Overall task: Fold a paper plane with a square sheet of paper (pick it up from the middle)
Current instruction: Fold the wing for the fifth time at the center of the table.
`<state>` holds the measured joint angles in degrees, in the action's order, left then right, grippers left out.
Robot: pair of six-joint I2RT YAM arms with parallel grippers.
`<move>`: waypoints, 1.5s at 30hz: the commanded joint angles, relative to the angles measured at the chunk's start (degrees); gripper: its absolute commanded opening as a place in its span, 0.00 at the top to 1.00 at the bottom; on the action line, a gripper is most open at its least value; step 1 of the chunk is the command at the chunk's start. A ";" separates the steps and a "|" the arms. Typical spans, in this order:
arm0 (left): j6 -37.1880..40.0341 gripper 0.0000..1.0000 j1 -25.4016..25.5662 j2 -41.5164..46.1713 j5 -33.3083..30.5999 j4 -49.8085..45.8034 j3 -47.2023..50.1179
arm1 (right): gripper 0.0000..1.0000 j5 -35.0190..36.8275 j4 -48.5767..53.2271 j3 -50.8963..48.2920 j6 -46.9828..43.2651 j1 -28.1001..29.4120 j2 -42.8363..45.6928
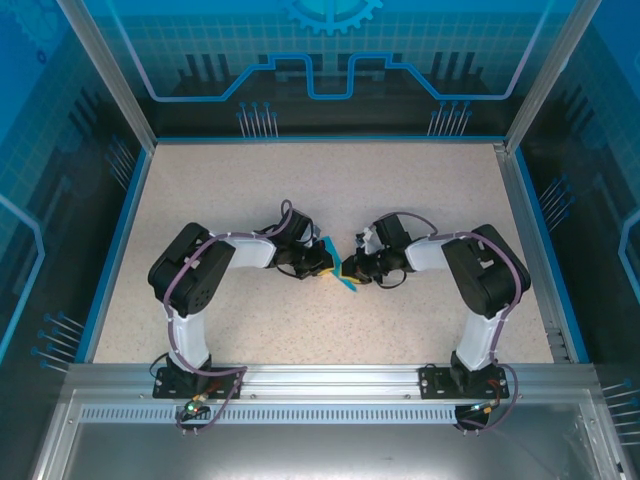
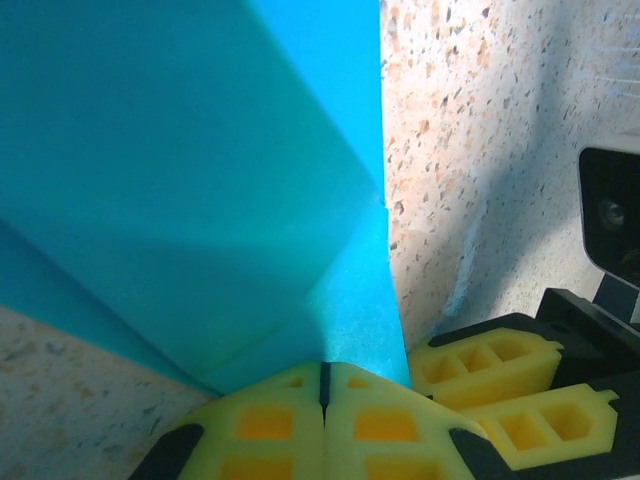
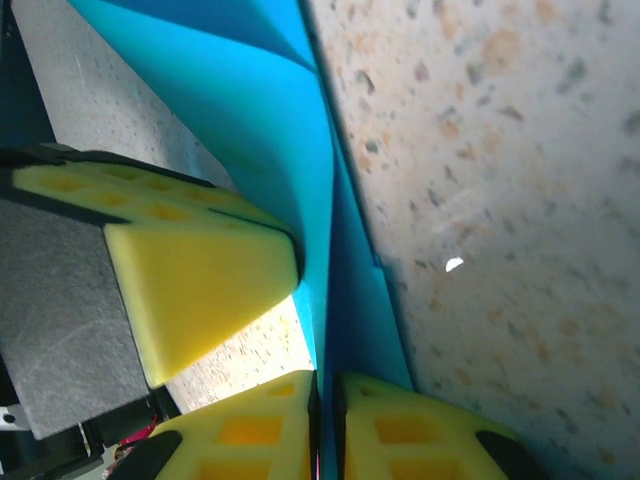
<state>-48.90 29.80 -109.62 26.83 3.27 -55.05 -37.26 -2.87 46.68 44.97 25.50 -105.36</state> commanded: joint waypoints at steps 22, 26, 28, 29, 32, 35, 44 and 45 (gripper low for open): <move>1.69 0.96 0.08 -1.58 -5.47 -7.55 -0.19 | 0.88 4.73 14.95 -1.37 -6.64 -0.07 4.01; 1.80 0.96 0.15 -1.89 -5.75 -8.05 -0.71 | 0.88 5.43 16.35 -1.49 -8.22 -0.10 4.01; 1.81 0.96 0.17 -1.99 -5.91 -8.38 -0.85 | 0.91 5.61 16.30 -1.61 -8.41 -0.10 3.95; 1.86 0.96 0.09 -2.07 -6.01 -8.53 -0.89 | 0.92 6.21 16.47 -1.59 -8.41 -0.08 3.97; 1.93 0.96 0.16 -2.28 -6.18 -8.89 -1.03 | 0.93 7.58 17.03 -1.61 -8.41 -0.10 3.62; 2.05 0.96 0.13 -2.44 -6.20 -9.09 -1.16 | 0.92 7.63 17.45 -1.16 -8.58 -0.10 4.24; 2.24 0.96 0.16 -3.18 -6.44 -10.77 -2.42 | 0.82 10.35 19.96 -0.12 -18.05 1.94 10.01; 2.25 0.96 0.16 -3.39 -6.43 -11.00 -2.73 | 0.82 11.11 20.48 0.34 -19.61 2.57 10.32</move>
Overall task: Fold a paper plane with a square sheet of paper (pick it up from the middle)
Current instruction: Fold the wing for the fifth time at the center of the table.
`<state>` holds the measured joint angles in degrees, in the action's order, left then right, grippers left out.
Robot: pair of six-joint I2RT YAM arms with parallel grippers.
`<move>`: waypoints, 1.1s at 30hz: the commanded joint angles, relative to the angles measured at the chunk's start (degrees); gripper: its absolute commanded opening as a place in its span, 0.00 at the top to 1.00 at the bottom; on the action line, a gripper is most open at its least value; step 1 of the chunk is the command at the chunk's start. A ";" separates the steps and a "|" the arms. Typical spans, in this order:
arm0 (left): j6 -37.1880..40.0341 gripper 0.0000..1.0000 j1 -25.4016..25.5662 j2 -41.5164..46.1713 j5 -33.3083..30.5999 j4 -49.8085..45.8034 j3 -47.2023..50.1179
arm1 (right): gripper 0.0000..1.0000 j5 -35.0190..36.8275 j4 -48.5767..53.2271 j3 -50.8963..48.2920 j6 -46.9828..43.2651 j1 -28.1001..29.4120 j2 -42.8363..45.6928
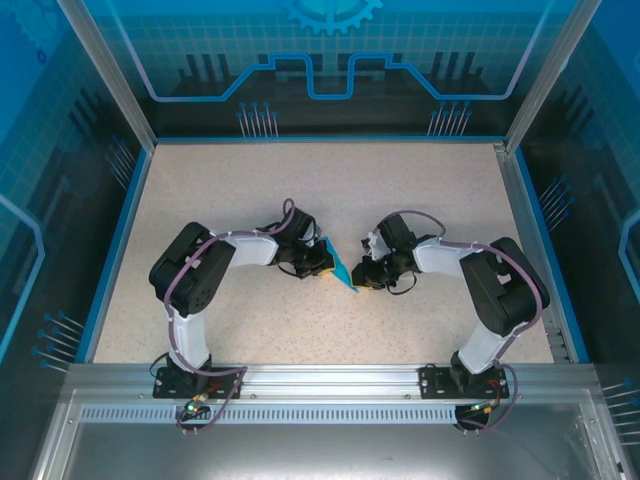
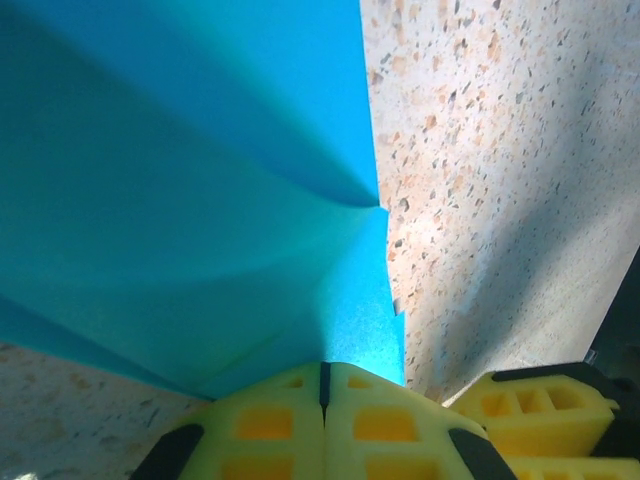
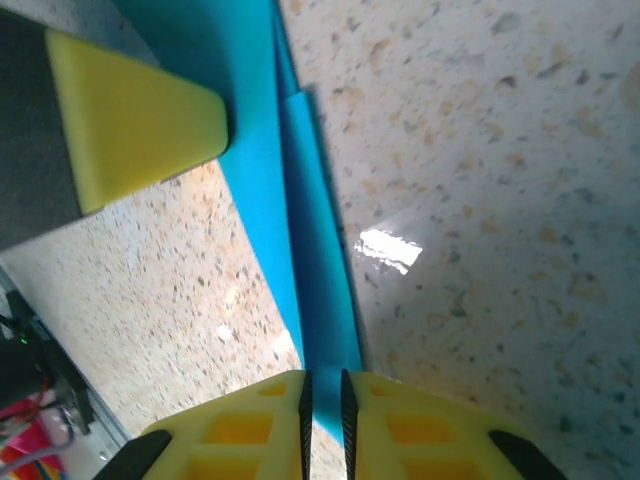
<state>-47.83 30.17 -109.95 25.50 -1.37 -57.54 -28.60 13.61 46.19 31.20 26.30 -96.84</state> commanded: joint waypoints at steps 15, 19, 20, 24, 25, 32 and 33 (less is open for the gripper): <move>2.13 0.97 -0.27 -4.39 -5.46 -10.15 -2.75 | 0.75 16.59 6.96 6.57 -18.54 9.02 1.57; 2.18 0.96 -0.21 -4.48 -5.37 -10.43 -3.01 | 0.74 17.50 7.05 6.91 -20.50 9.68 0.96; 2.29 0.97 -0.22 -4.44 -5.45 -10.50 -3.08 | 0.74 17.65 7.12 7.02 -20.75 9.73 0.78; 2.39 0.97 -0.29 -4.57 -5.41 -10.83 -3.33 | 0.73 16.94 7.05 6.97 -21.52 10.08 0.51; 2.39 0.97 -0.22 -4.66 -5.46 -10.85 -3.37 | 0.73 16.76 7.05 6.98 -21.74 10.23 0.51; 2.46 0.97 -0.22 -4.81 -5.54 -11.03 -3.46 | 0.77 16.87 8.20 6.93 -21.37 10.70 -0.70; 2.48 0.97 -0.20 -4.83 -5.54 -11.10 -3.46 | 0.78 17.10 8.28 6.82 -21.23 10.70 -0.72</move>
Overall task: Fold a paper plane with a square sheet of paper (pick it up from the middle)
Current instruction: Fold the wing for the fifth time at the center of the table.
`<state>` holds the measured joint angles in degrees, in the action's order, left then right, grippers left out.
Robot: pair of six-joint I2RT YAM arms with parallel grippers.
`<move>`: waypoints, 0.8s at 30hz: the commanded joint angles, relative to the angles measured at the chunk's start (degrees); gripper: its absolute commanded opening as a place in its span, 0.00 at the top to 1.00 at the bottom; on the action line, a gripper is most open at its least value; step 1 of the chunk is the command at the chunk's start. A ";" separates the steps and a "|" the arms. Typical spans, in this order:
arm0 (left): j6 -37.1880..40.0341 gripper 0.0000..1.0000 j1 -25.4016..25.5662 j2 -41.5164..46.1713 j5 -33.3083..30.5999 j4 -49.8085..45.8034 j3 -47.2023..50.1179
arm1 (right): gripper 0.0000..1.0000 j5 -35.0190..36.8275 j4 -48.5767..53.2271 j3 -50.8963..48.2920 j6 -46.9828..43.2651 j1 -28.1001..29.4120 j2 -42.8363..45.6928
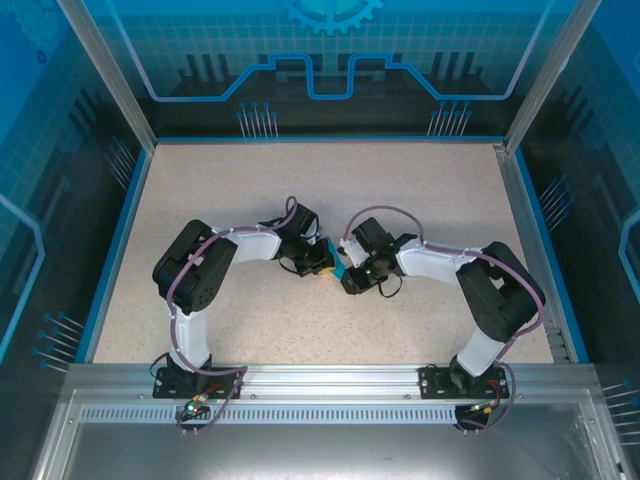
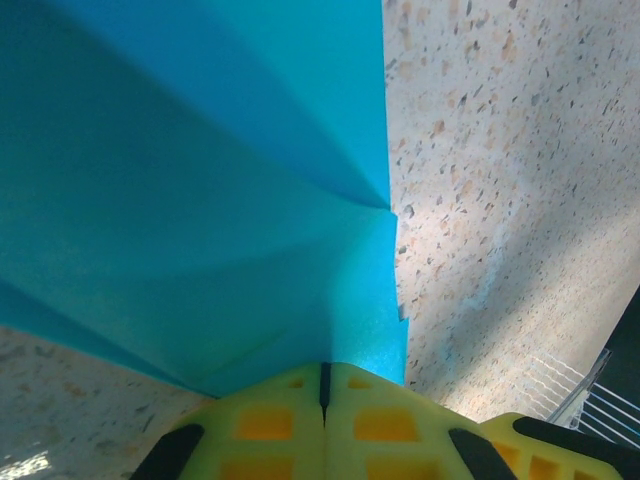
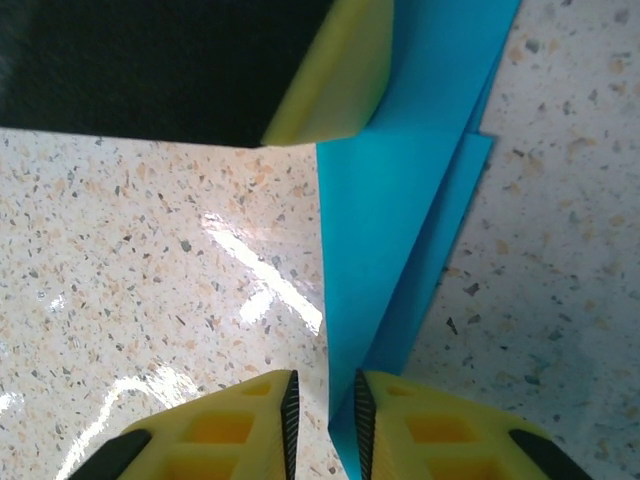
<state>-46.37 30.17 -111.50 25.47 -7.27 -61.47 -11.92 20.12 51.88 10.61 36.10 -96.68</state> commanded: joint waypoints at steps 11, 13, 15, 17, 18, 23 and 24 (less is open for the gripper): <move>0.97 0.97 -0.25 -3.37 -5.61 -5.21 0.58 | 0.86 4.54 3.12 1.88 0.06 0.91 -2.00; 1.01 0.97 -0.24 -3.37 -5.61 -5.26 0.56 | 0.88 3.97 3.12 1.74 0.07 0.82 -1.80; 1.03 0.97 -0.20 -3.32 -5.70 -5.30 0.58 | 0.89 3.12 3.17 1.55 0.02 0.77 -1.42; 1.05 0.97 -0.22 -3.37 -5.70 -5.30 0.65 | 0.90 1.99 3.22 1.34 0.05 0.49 -1.00; 1.03 0.97 -0.22 -3.37 -5.65 -5.30 0.65 | 0.91 1.40 3.09 1.22 0.24 0.17 -0.85; 1.19 0.97 -0.33 -3.37 -5.71 -5.31 0.65 | 0.90 0.77 3.69 1.08 0.57 -1.11 -0.54; 1.19 0.97 -0.21 -3.37 -5.70 -5.39 0.65 | 0.89 0.89 3.79 1.10 0.55 -1.25 -0.35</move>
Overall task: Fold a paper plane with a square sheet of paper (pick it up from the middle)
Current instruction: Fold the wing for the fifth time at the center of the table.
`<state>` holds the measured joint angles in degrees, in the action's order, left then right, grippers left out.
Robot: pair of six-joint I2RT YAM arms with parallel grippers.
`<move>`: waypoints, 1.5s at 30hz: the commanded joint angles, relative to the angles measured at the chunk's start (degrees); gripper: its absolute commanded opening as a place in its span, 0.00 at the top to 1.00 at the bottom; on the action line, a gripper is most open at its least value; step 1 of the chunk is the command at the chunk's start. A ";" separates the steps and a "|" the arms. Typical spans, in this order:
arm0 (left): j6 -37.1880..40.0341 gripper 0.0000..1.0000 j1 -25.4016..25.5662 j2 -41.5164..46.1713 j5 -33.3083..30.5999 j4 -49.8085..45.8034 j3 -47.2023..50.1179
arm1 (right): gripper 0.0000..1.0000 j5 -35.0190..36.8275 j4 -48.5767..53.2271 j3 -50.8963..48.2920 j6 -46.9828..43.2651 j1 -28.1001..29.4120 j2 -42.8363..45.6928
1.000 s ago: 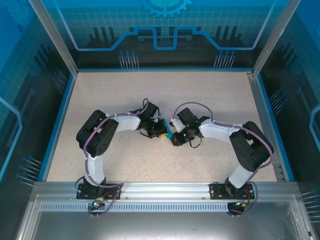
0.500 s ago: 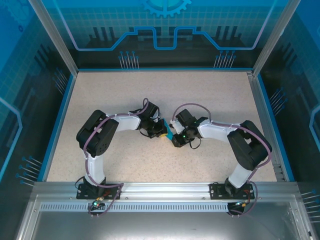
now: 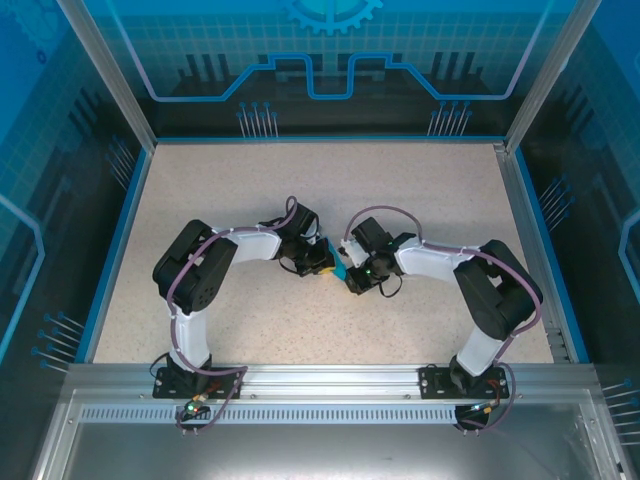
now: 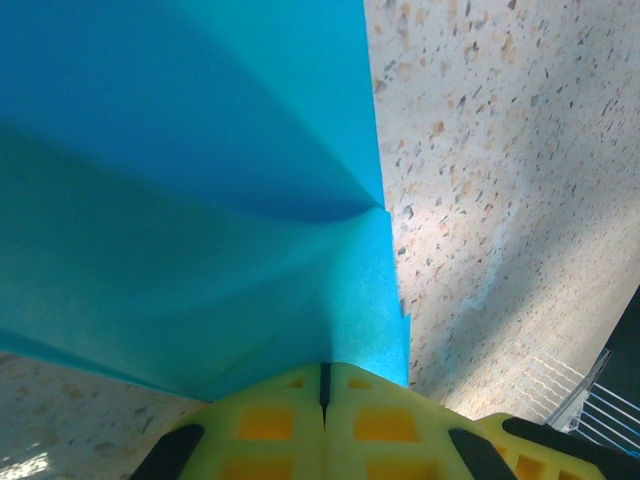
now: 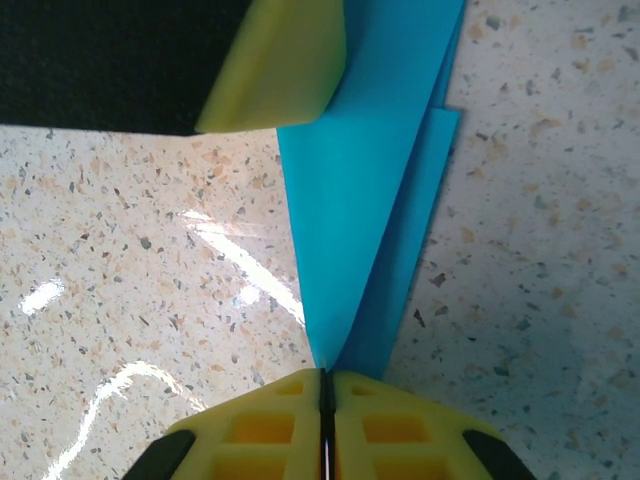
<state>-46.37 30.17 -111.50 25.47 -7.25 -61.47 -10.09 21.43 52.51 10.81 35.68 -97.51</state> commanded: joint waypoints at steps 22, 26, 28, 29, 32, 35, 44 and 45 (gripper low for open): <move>1.02 0.97 -0.21 -3.72 -5.70 -5.41 0.33 | 0.75 -3.69 1.83 3.53 10.05 1.92 4.18; 1.13 0.97 -0.21 -3.72 -5.70 -5.65 0.34 | 0.78 -4.10 1.70 5.02 11.20 2.29 -0.39; 1.25 0.97 -0.27 -3.72 -5.70 -5.65 0.37 | 0.79 -4.29 1.26 5.27 11.49 2.17 -1.62; 1.27 0.97 -0.21 -3.72 -5.70 -5.72 0.39 | 0.79 -4.24 1.32 5.40 11.69 2.13 -2.10; 1.28 0.97 -0.27 -3.72 -5.70 -5.68 0.39 | 0.80 -3.90 1.67 5.55 11.95 1.39 -3.03; 1.28 0.97 -0.21 -3.72 -5.77 -5.74 0.39 | 0.81 -3.18 2.45 5.24 11.69 0.72 -3.38; 1.46 0.97 -0.21 -3.81 -6.14 -6.11 0.21 | 0.81 -2.68 3.74 3.89 10.83 -1.74 -3.49; 1.41 0.97 -0.22 -3.81 -6.14 -6.19 0.12 | 0.81 -2.48 3.92 3.85 10.81 -1.83 -3.74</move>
<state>-46.35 30.17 -111.72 25.47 -7.68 -61.91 -12.86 23.18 56.64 21.87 34.76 -100.36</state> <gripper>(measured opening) 0.050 0.189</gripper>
